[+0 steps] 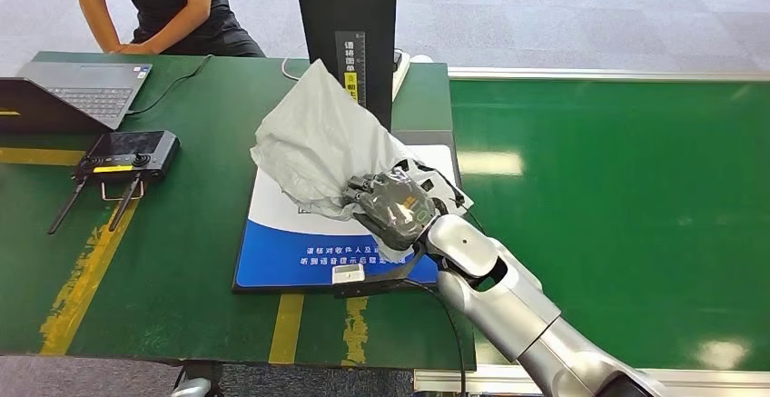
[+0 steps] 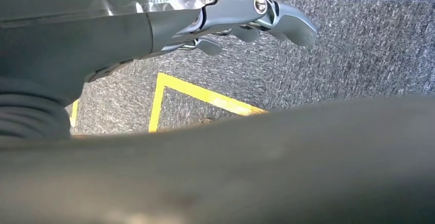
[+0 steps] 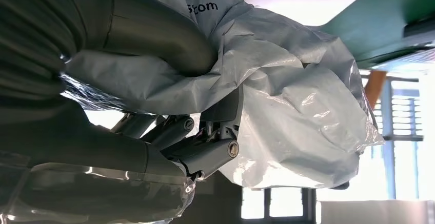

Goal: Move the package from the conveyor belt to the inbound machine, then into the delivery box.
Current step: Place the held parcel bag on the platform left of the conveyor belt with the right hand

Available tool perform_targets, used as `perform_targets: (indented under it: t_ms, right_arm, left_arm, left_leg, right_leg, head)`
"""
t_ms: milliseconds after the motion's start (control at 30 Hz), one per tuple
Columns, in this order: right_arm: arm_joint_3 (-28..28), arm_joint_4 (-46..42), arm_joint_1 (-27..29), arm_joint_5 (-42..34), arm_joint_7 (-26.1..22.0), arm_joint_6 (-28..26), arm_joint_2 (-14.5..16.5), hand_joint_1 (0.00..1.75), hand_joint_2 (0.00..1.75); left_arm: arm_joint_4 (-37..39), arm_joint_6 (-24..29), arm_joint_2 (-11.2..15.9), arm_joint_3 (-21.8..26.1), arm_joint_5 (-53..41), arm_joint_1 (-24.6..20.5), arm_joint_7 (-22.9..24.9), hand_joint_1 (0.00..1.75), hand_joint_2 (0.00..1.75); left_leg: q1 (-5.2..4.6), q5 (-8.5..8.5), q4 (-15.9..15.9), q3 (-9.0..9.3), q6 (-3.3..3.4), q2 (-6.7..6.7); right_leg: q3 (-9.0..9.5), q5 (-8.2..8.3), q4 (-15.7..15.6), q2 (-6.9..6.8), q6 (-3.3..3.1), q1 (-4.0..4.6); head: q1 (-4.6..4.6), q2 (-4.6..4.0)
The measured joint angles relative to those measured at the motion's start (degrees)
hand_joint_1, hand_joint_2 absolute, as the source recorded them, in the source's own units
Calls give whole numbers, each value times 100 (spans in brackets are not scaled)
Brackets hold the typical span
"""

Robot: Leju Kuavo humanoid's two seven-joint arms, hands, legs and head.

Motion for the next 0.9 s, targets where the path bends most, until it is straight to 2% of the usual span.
perform_targets:
  t_ms: [200,500,733,900]
  right_arm:
    - [473,204,-196,-5,-78,-66,-1,175,175]
    - [991,724,-656,-278,-572,-109,-108,175,175]
    - [1291,1041,-865,-611,-858,138,-215,175,175]
    - [1524,1170,-967,-1167,-1041,669,-262,175,175]
  left_arm:
    - [0,0,0,-8,41,1,-11,0,0]
    - [0,0,7,-8,183,17,-136,0,0]
    - [0,-3,11,-2,255,25,-196,0,0]
    - [0,-3,21,-2,300,29,-213,0,0]
  left_leg:
    - [0,0,0,-1,0,0]
    - [0,0,2,0,0,2]
    - [0,-1,3,-2,0,4]
    - [1,-1,3,-3,0,7]
  right_leg:
    - [0,0,-1,0,0,-1]
    - [-1,2,-1,2,-2,0]
    - [-4,2,-1,5,-2,1]
    - [-7,2,-1,8,-2,1]
  head:
    - [2,0]
    - [1,0]
    - [1,0]
    - [0,0]
